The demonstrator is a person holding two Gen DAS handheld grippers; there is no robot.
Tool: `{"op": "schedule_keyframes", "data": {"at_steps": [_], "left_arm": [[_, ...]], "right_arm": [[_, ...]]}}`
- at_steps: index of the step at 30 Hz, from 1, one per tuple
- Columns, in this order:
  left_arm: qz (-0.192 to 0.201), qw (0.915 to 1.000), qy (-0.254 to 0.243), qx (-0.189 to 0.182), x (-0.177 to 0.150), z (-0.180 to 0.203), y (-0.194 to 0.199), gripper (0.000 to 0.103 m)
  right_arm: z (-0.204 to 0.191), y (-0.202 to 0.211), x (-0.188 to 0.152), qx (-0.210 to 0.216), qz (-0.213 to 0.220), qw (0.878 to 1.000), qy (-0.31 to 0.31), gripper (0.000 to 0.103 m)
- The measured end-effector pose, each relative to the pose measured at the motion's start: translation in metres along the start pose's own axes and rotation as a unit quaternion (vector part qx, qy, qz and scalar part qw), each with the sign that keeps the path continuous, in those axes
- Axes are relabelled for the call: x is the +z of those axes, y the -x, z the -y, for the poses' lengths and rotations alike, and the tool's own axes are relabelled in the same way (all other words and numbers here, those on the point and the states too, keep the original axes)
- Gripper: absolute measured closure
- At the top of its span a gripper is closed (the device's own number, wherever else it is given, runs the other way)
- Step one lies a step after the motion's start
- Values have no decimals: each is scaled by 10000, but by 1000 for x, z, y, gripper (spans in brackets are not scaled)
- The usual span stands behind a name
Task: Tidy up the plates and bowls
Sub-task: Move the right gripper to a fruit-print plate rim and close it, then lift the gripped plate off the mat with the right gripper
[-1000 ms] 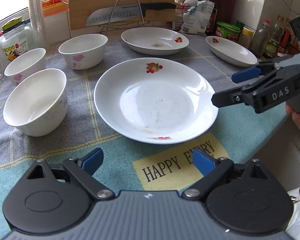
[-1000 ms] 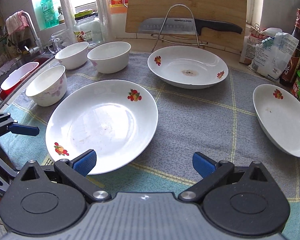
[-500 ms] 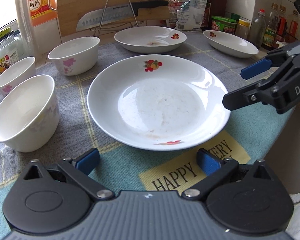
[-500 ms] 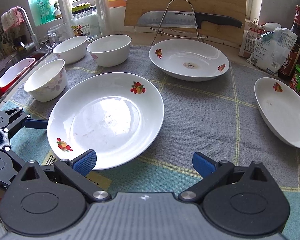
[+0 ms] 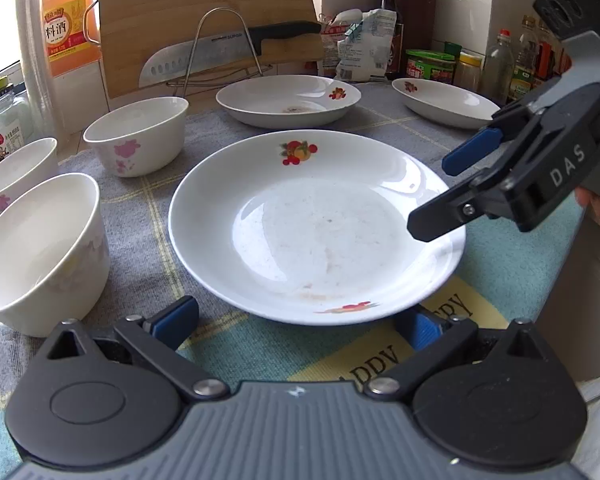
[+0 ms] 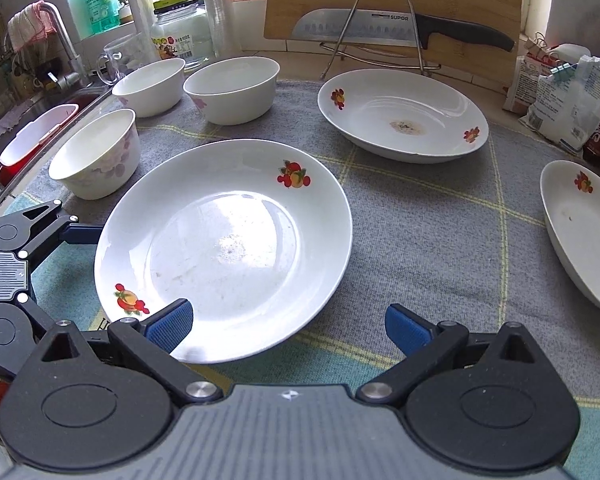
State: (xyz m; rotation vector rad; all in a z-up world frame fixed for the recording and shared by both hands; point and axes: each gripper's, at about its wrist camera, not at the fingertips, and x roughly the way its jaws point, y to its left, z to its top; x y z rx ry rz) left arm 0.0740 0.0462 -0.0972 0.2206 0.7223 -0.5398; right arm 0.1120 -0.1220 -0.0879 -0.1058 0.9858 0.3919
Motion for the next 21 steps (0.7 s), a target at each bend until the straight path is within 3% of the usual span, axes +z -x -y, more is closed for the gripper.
{"op": "schedule_keyframes", "data": {"at_steps": [14,21], "left_arm": [[471,9988,-69,-97,-12,-1,4,0],[312,9992,-175,-197,-6,-2,3,0]], "right_arm": [[11,-38,29,624,-354,9973,156,0],[14,-45,40,721,-413,9961,301,0]]}}
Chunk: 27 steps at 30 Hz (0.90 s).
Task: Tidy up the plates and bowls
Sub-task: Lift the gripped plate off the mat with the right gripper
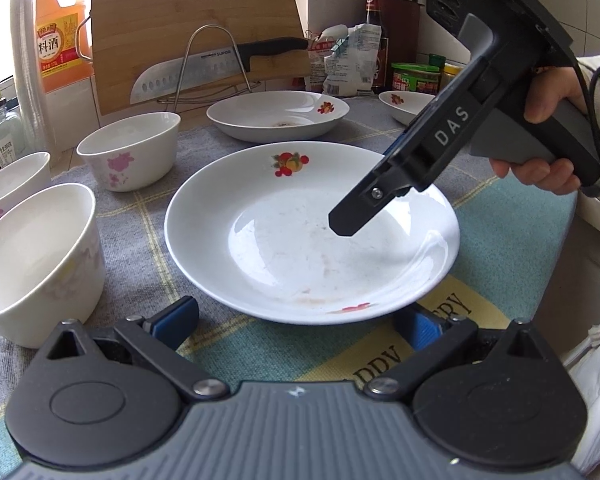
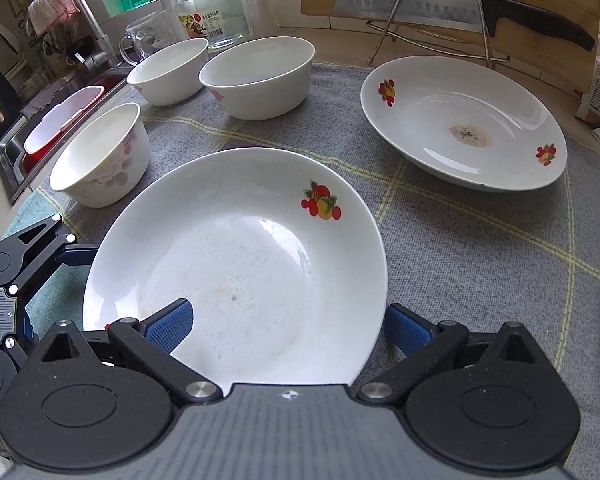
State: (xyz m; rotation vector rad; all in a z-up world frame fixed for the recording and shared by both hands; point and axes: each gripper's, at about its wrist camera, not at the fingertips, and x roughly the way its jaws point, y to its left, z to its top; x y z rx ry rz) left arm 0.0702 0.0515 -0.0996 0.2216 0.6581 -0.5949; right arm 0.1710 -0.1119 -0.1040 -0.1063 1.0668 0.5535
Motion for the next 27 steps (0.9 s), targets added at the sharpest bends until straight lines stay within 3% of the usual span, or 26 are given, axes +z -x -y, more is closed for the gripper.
{"op": "schedule_keyframes", "data": {"at_steps": [12,27], "left_arm": [[-107,9992,-256,-293,6,-4,-5,0],[-203,9976,-425,-507,11,-7,-8,1]], "right_arm": [[9,-8,15,170,-77,9997,170,0],[19,-14,36,718,-409,9963,224,0]]}}
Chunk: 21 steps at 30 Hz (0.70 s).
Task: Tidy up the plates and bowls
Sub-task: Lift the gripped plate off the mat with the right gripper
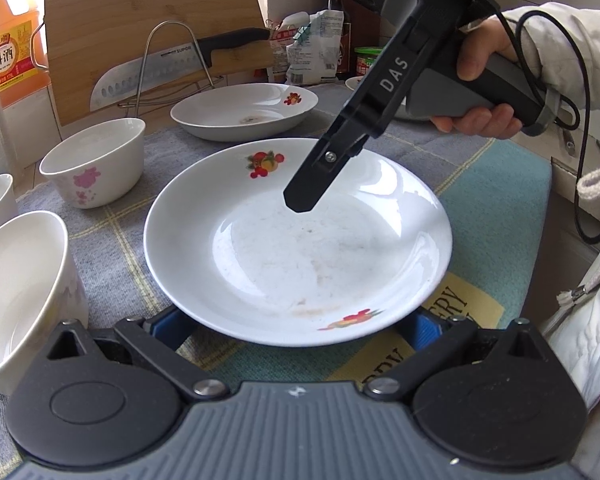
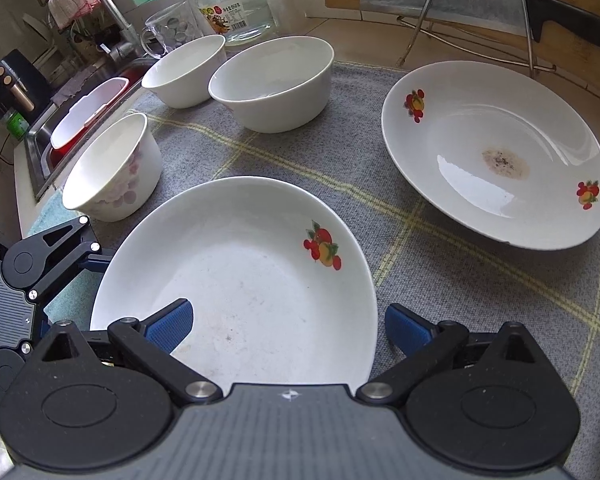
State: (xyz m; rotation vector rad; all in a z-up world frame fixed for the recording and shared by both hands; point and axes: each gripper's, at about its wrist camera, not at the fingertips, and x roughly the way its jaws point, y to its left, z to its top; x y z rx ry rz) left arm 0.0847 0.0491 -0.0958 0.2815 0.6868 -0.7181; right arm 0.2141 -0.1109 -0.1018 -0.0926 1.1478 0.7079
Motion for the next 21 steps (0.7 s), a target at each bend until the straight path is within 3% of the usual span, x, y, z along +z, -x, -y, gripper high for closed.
{"op": "schedule_keyframes", "data": {"at_steps": [6,21], "left_arm": [[-39,10000,-43,-26,1,-1,0,1],[-96,9999,-132,-51,4,-1,-1,2]], "right_arm": [[1,1,6,225,-155,9996,40,10],[10,1,14,495,-343,9977,-318,10]]}}
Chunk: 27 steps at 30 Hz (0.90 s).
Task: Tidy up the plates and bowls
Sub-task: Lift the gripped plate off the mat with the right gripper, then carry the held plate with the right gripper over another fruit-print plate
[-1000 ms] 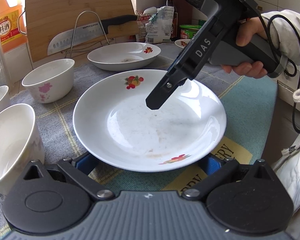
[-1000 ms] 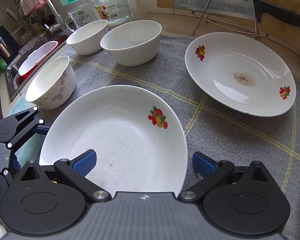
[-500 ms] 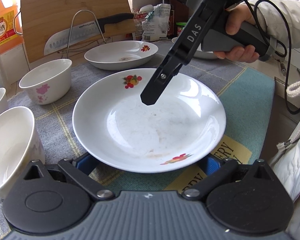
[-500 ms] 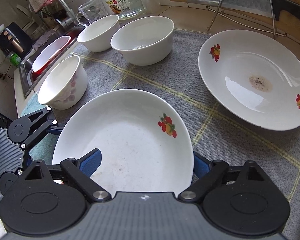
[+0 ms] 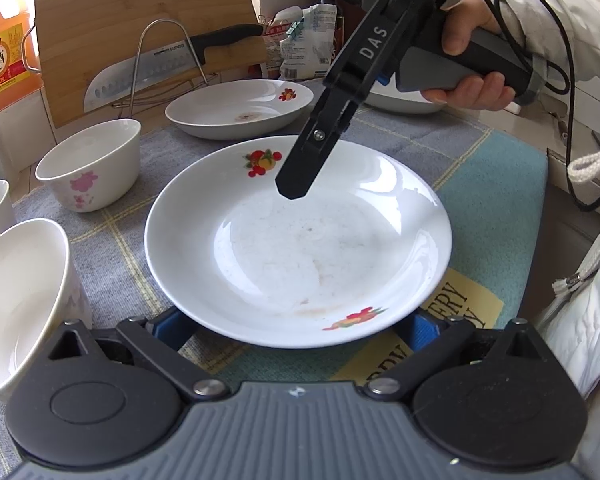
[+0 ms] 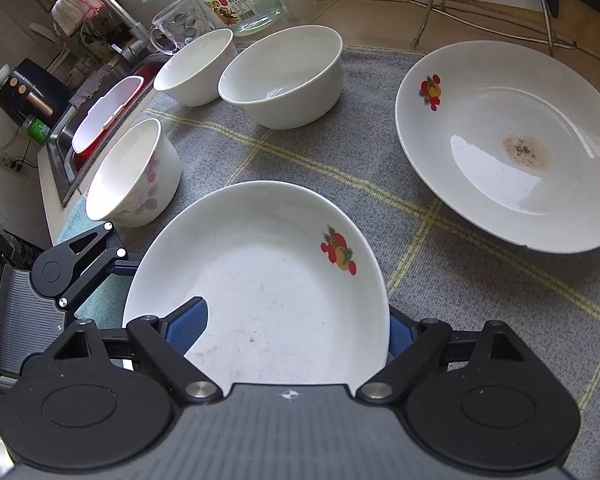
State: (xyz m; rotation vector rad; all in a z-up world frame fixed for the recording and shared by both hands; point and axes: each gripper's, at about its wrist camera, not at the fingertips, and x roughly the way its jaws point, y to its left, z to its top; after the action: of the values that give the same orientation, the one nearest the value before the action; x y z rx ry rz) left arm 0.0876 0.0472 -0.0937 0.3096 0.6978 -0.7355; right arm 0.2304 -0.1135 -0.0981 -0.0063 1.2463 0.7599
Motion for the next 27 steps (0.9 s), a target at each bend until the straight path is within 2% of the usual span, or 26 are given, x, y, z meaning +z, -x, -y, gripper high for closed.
{"op": "schedule_keyframes", "data": {"at_steps": [14,27], "left_arm": [[-50,10000,-3,-42,4,3,2,2],[-6,9999,-51,-144,22,18,2,2]], "right_arm": [[-3,5,-4,-56,6,10000,-9,9],[5,34,-17,-135,220,9997,-54,9]]}}
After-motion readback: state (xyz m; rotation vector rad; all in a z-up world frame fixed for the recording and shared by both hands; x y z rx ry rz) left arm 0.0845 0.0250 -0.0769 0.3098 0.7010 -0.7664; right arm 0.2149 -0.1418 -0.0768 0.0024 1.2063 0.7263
